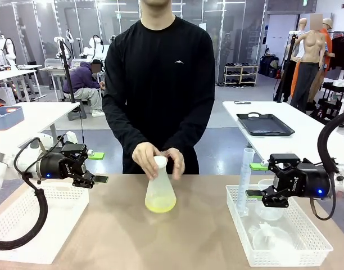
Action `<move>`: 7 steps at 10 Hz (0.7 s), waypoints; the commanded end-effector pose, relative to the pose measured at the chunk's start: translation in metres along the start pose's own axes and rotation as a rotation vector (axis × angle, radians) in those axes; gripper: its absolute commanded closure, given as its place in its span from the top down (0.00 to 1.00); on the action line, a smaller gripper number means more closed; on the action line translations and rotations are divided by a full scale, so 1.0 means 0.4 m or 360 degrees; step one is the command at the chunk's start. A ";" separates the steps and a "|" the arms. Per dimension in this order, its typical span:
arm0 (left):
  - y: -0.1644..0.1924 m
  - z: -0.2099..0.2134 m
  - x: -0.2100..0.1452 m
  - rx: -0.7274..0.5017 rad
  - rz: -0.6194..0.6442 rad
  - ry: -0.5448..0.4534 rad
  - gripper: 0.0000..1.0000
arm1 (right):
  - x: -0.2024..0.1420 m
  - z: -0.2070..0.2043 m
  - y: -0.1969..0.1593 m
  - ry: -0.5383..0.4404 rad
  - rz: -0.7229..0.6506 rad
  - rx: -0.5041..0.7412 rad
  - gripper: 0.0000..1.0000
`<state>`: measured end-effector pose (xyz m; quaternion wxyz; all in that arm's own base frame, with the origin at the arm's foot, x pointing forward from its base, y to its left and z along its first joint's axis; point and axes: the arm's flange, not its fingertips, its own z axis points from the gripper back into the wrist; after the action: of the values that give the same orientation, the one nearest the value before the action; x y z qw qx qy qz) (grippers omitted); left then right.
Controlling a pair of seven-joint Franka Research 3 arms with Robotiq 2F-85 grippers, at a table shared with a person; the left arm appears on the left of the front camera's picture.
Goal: Prepare the solutions needed for the experiment.
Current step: When the human places the Big flask in the center of the table, pick up the Big flask and place it in the left Organizing basket.
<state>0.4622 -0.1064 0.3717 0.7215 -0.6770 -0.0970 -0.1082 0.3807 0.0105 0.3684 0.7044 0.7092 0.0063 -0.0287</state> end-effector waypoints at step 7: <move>0.000 0.000 0.006 -0.0006 -0.0009 0.0005 1.00 | -0.002 -0.004 -0.001 -0.0010 -0.0005 0.0007 0.82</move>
<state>0.4622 -0.1064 0.3717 0.7215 -0.6770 -0.0970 -0.1082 0.3806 0.0115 0.3683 0.7049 0.7088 0.0072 -0.0279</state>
